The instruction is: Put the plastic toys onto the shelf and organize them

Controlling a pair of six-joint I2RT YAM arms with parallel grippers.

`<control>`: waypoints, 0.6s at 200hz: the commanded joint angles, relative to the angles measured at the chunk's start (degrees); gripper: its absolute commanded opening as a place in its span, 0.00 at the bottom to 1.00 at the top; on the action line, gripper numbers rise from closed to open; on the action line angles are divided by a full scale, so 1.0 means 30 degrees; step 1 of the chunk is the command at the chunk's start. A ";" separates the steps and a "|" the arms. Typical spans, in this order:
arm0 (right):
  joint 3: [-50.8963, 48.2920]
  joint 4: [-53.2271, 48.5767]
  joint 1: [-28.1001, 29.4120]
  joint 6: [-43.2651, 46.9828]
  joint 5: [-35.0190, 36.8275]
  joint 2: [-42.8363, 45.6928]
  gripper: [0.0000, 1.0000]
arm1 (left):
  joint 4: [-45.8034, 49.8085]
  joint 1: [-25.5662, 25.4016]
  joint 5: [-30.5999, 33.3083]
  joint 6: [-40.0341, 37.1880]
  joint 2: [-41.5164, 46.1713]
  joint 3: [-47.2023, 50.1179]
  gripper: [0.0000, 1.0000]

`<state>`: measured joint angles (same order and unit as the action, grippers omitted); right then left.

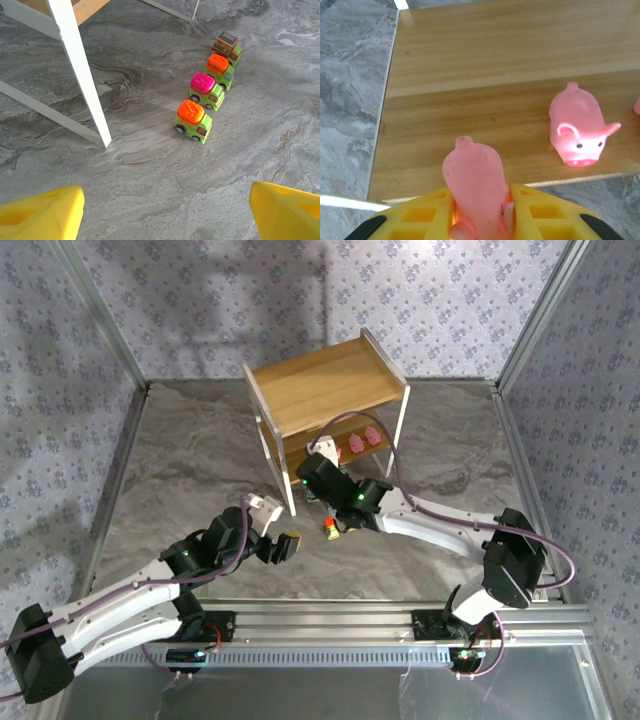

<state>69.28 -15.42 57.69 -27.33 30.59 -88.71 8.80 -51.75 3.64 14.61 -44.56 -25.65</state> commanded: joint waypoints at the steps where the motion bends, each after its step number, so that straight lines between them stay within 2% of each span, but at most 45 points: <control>1: 0.0853 0.0437 -0.0158 0.0397 -0.0203 -0.0499 0.30 | -0.0563 0.0095 -0.0268 0.0022 0.0116 0.0075 0.86; 120: 0.1413 0.1138 -0.0684 0.0545 -0.0208 -0.1975 0.30 | -0.0618 0.0110 -0.0246 0.0007 -0.0161 0.0017 0.86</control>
<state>71.61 -12.99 56.10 -26.87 30.00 -93.80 8.80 -51.75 3.66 14.61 -44.75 -25.65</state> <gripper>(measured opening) 0.298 0.857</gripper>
